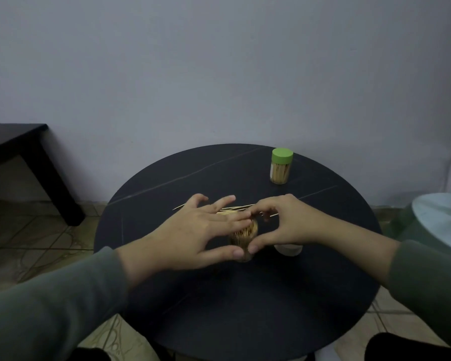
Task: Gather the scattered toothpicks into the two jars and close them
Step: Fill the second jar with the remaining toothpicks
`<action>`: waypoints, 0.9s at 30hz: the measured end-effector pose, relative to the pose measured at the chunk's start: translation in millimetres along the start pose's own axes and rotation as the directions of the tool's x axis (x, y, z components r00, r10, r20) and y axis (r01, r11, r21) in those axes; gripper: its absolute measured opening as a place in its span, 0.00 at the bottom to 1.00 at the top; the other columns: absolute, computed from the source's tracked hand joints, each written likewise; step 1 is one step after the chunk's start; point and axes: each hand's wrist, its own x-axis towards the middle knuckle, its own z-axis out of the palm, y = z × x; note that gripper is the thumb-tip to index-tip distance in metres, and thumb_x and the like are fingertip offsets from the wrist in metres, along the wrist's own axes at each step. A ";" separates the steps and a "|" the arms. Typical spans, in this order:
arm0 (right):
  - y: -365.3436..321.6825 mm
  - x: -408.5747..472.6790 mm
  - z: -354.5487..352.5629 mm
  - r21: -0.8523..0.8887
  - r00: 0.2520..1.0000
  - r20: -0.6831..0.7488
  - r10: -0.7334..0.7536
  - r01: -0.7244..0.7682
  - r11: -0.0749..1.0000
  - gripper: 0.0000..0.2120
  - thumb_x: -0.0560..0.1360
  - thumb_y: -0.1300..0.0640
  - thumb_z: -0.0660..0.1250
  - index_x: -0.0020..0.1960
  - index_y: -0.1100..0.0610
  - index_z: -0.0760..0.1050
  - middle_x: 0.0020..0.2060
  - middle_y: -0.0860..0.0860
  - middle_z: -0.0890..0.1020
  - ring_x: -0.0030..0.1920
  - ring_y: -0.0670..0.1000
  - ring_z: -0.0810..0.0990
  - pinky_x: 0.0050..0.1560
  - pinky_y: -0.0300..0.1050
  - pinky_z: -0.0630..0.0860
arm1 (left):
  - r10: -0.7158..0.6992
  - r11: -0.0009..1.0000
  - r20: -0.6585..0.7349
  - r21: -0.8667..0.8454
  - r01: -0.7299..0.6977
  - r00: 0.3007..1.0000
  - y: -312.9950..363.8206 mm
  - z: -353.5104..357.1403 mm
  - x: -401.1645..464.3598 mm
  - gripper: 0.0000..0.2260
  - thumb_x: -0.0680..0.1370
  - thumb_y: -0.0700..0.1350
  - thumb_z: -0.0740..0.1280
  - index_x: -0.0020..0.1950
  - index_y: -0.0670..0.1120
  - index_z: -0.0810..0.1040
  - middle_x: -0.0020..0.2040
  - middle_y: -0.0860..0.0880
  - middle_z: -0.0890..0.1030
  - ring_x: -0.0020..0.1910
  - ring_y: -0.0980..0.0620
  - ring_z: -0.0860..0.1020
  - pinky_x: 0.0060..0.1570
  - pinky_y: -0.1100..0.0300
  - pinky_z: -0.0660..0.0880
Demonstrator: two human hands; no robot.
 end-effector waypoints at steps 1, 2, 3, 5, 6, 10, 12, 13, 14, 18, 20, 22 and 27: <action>1.8 -0.2 -2.9 -0.025 0.999 0.043 -0.012 0.013 1.000 0.30 0.64 0.37 0.74 0.65 0.40 0.72 0.56 0.37 0.76 0.57 0.43 0.73 0.64 0.47 0.67 | -0.014 0.999 0.001 -0.041 0.014 1.000 0.0 -1.0 -1.5 0.27 0.80 0.64 0.50 0.74 0.53 0.67 0.74 0.58 0.66 0.77 0.54 0.55 0.69 0.47 0.60; 4.8 -1.0 -6.0 -0.047 0.996 0.081 -0.031 0.035 0.998 0.30 0.67 0.39 0.73 0.67 0.40 0.70 0.59 0.36 0.74 0.59 0.43 0.72 0.65 0.46 0.66 | -0.050 0.994 -0.020 -0.094 0.048 0.999 -1.0 -2.1 -2.0 0.26 0.81 0.63 0.50 0.74 0.54 0.67 0.74 0.59 0.65 0.77 0.56 0.55 0.69 0.51 0.58; 8.2 -2.0 -9.0 -0.064 0.994 0.102 -0.050 0.056 0.996 0.29 0.71 0.43 0.72 0.69 0.40 0.68 0.61 0.36 0.72 0.61 0.42 0.71 0.66 0.45 0.64 | -0.105 0.987 -0.057 -0.130 0.097 0.993 -2.7 -3.6 -2.2 0.24 0.81 0.63 0.50 0.74 0.55 0.67 0.74 0.60 0.66 0.76 0.58 0.58 0.68 0.53 0.59; 14.8 -2.2 -12.6 -0.113 0.995 0.078 -0.057 0.065 0.991 0.26 0.75 0.51 0.69 0.70 0.39 0.67 0.62 0.36 0.71 0.61 0.39 0.68 0.66 0.43 0.62 | -0.219 0.973 -0.147 -0.102 0.206 0.965 -8.9 -6.3 -2.1 0.21 0.80 0.62 0.52 0.69 0.57 0.72 0.68 0.62 0.73 0.69 0.60 0.69 0.63 0.52 0.66; 18.4 -1.0 -12.6 -0.166 0.998 0.036 -0.049 0.054 0.985 0.25 0.75 0.53 0.68 0.69 0.39 0.67 0.62 0.37 0.71 0.61 0.39 0.68 0.66 0.43 0.63 | -0.261 0.965 -0.166 -0.051 0.256 0.951 -11.7 -7.8 -1.8 0.19 0.79 0.62 0.54 0.65 0.58 0.75 0.62 0.62 0.77 0.63 0.60 0.73 0.60 0.51 0.70; 29.7 9.6 -6.0 -0.479 0.995 -0.105 -0.004 -0.047 0.877 0.17 0.78 0.53 0.64 0.66 0.39 0.72 0.63 0.39 0.73 0.63 0.44 0.69 0.64 0.47 0.63 | -0.503 0.864 0.125 0.062 0.499 0.855 -19.1 -12.7 -8.3 0.14 0.75 0.62 0.65 0.57 0.59 0.77 0.50 0.61 0.75 0.50 0.60 0.74 0.52 0.58 0.74; 34.7 13.4 -4.8 -0.559 0.993 -0.096 0.061 -0.105 0.823 0.16 0.78 0.51 0.64 0.65 0.41 0.72 0.63 0.42 0.73 0.63 0.46 0.70 0.63 0.48 0.63 | -0.597 0.798 0.276 0.101 0.595 0.754 -19.5 -12.9 -11.4 0.16 0.73 0.62 0.68 0.58 0.58 0.75 0.52 0.59 0.73 0.50 0.59 0.73 0.51 0.61 0.74; 36.7 15.5 -4.9 -0.585 0.992 -0.085 0.092 -0.125 0.801 0.15 0.79 0.51 0.64 0.65 0.42 0.72 0.62 0.43 0.74 0.62 0.47 0.70 0.63 0.50 0.63 | -0.629 0.769 0.316 0.121 0.628 0.710 -19.4 -11.6 -12.9 0.18 0.73 0.62 0.69 0.59 0.58 0.74 0.52 0.58 0.72 0.51 0.58 0.73 0.51 0.61 0.73; 38.3 17.3 -5.0 -0.604 0.990 -0.076 0.119 -0.141 0.784 0.14 0.79 0.51 0.64 0.64 0.43 0.73 0.61 0.43 0.75 0.62 0.48 0.71 0.63 0.50 0.63 | -0.658 0.742 0.339 0.140 0.655 0.673 -19.5 -9.3 -13.7 0.19 0.73 0.62 0.69 0.61 0.57 0.74 0.52 0.58 0.72 0.51 0.57 0.73 0.51 0.60 0.73; 42.6 26.0 -3.7 -0.613 0.984 -0.093 0.154 -0.179 0.770 0.11 0.80 0.50 0.62 0.62 0.44 0.74 0.57 0.44 0.80 0.58 0.48 0.74 0.61 0.50 0.62 | -0.727 0.669 0.330 0.143 0.730 0.602 -21.1 1.8 -14.4 0.21 0.73 0.62 0.69 0.62 0.54 0.74 0.55 0.54 0.77 0.53 0.54 0.76 0.53 0.57 0.75; 44.1 30.0 -3.8 -0.602 0.984 -0.090 0.154 -0.177 0.778 0.10 0.80 0.50 0.61 0.61 0.45 0.75 0.55 0.44 0.81 0.57 0.47 0.75 0.60 0.49 0.61 | -0.739 0.653 0.315 0.119 0.748 0.596 -20.8 3.9 -11.8 0.17 0.75 0.58 0.69 0.60 0.53 0.76 0.55 0.54 0.78 0.53 0.53 0.77 0.53 0.56 0.76; 45.6 34.1 -2.6 -0.586 0.988 -0.093 0.127 -0.157 0.795 0.09 0.80 0.50 0.61 0.58 0.45 0.76 0.53 0.43 0.81 0.54 0.47 0.75 0.58 0.48 0.62 | -0.737 0.658 0.285 0.094 0.747 0.613 -20.1 5.8 -8.7 0.12 0.76 0.55 0.69 0.58 0.54 0.78 0.54 0.54 0.80 0.54 0.53 0.77 0.53 0.56 0.76; 44.3 45.8 3.3 -0.518 0.991 -0.112 0.074 -0.122 0.846 0.07 0.79 0.49 0.63 0.55 0.43 0.77 0.57 0.43 0.77 0.57 0.47 0.71 0.59 0.50 0.64 | -0.714 0.695 0.185 0.077 0.715 0.675 -21.3 9.9 -1.5 0.06 0.78 0.51 0.66 0.52 0.57 0.81 0.52 0.56 0.79 0.53 0.55 0.76 0.47 0.60 0.74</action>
